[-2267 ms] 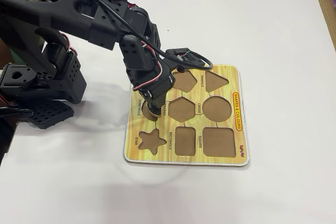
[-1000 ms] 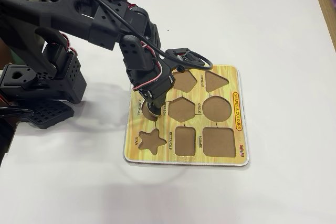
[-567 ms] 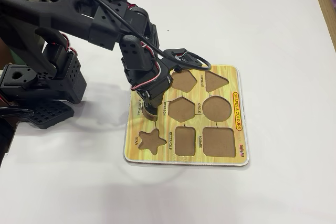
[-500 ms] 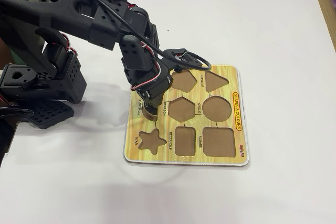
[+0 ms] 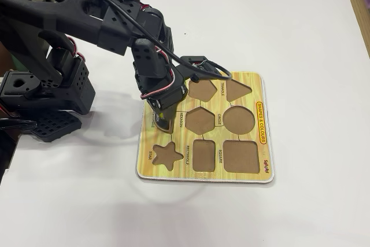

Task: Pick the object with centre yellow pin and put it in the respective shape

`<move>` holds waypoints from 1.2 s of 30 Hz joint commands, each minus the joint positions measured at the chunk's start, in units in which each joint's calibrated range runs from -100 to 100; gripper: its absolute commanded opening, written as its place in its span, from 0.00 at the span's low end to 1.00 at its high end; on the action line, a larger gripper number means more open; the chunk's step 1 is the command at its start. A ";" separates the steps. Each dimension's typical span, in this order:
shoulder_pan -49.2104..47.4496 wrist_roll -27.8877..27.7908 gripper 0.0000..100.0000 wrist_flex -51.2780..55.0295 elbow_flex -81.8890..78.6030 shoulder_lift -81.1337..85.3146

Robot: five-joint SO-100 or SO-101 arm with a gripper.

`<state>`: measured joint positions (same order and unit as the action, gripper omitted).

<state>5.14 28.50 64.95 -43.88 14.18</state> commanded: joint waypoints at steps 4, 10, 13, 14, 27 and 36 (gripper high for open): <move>-0.46 -0.05 0.20 -0.30 1.89 0.89; -0.36 -0.67 0.20 -0.30 1.89 2.39; -0.36 -0.36 0.20 -0.48 1.17 6.75; -0.36 -0.15 0.20 -0.48 1.08 8.17; -0.46 5.81 0.20 -0.48 1.08 16.62; -3.09 13.71 0.20 -0.56 1.08 22.73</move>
<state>3.27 40.41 64.95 -43.88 33.68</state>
